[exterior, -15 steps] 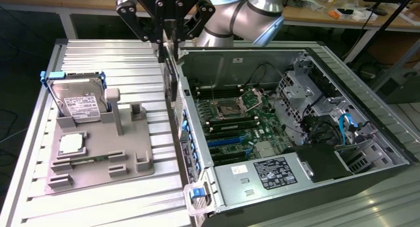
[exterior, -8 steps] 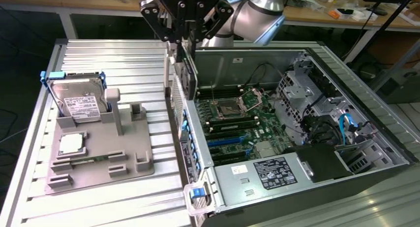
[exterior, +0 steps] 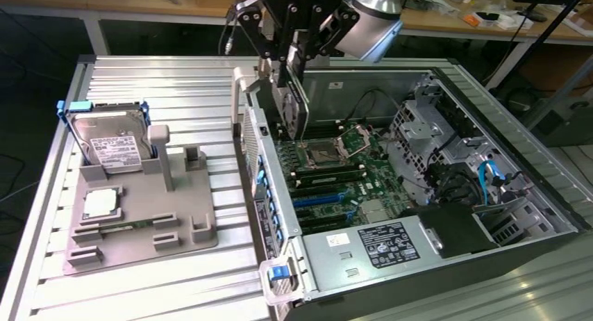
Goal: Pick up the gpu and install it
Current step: 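Pick up the gpu and move the gpu toward the slot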
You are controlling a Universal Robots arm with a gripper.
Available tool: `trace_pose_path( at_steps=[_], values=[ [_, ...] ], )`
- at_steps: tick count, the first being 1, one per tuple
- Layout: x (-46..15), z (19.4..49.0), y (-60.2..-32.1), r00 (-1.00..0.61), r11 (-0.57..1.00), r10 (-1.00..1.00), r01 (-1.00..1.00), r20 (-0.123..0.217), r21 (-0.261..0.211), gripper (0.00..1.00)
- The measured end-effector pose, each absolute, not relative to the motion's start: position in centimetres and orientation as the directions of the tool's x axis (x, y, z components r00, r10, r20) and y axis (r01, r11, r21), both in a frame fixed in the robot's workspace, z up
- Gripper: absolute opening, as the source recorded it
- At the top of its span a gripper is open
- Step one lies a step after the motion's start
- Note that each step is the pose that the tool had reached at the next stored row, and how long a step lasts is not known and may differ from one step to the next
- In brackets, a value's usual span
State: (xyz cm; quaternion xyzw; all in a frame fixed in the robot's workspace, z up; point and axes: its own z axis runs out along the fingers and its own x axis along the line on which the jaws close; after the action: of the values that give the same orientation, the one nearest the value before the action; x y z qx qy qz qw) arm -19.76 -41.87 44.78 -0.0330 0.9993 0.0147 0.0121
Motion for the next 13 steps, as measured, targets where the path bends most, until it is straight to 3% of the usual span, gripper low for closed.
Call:
trace_pose_path(
  at_steps=[13],
  values=[
    [-15.6,44.9,-41.9,-0.998,0.997,-0.065,-0.065,-0.016,0.029,0.27]
  ],
)
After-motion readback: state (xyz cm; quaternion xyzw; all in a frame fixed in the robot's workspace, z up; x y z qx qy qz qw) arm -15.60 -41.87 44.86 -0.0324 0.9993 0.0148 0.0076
